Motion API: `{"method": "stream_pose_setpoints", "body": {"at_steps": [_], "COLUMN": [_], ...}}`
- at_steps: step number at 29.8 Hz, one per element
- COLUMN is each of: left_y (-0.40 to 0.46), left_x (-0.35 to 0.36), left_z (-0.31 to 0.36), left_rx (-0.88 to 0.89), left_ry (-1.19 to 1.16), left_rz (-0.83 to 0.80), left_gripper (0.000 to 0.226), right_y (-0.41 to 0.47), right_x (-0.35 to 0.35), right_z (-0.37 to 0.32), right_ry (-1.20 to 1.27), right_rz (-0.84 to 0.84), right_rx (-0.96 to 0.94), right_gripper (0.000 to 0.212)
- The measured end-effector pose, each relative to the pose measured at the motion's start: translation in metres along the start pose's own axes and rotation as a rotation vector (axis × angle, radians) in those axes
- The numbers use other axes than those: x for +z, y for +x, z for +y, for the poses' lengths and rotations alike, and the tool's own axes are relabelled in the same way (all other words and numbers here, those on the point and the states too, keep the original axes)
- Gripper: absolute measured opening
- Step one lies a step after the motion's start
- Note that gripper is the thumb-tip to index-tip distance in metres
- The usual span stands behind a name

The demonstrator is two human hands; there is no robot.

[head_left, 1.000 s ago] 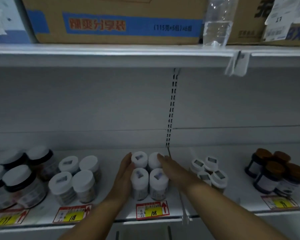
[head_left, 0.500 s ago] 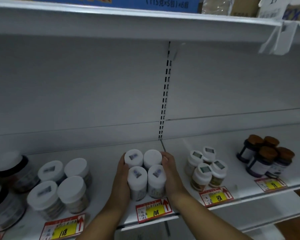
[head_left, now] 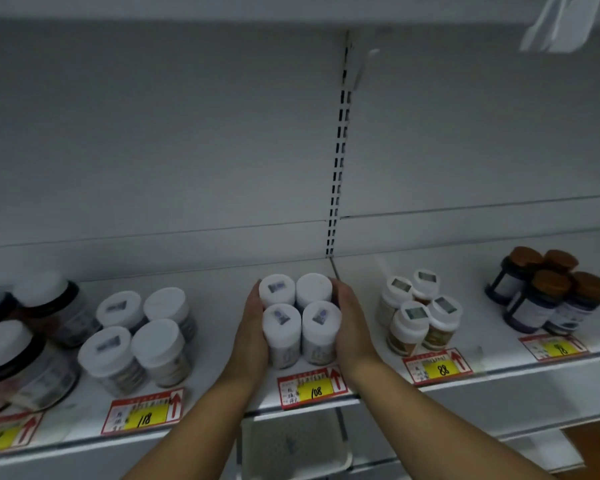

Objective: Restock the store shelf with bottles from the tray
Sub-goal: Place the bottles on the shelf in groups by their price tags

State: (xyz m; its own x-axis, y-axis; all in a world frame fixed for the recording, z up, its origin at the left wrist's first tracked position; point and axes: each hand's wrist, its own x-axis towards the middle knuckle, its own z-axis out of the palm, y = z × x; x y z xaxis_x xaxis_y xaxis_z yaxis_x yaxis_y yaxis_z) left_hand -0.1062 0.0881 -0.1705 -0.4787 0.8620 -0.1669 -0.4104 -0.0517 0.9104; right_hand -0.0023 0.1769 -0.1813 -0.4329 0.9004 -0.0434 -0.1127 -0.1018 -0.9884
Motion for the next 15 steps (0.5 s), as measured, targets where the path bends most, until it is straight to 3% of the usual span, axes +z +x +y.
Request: {"method": "stream_pose_setpoints", "body": {"at_steps": [4,8,13,15], "left_y": [0.000,-0.004,-0.011,-0.022], "left_x": [-0.004,0.001,0.006,0.004], "left_z": [0.001,0.001,0.012,0.018], "left_rx": [-0.015,-0.010,-0.050,0.036], "left_ry": [0.055,0.096,0.177,0.258], "left_rz": [-0.010,0.049,0.146,0.269], "left_gripper": [0.059,0.053,0.057,0.052], "right_y": [-0.003,-0.004,-0.014,-0.028], "right_x": [-0.003,-0.001,-0.009,-0.018], "right_z": [0.000,-0.001,-0.014,-0.025], "right_ry": [0.084,-0.015,-0.005,-0.058], "right_rz": [-0.054,-0.070,0.034,0.111], "right_rx": [0.090,0.060,0.088,-0.017], "right_gripper": [0.049,0.036,0.040,0.040]}}
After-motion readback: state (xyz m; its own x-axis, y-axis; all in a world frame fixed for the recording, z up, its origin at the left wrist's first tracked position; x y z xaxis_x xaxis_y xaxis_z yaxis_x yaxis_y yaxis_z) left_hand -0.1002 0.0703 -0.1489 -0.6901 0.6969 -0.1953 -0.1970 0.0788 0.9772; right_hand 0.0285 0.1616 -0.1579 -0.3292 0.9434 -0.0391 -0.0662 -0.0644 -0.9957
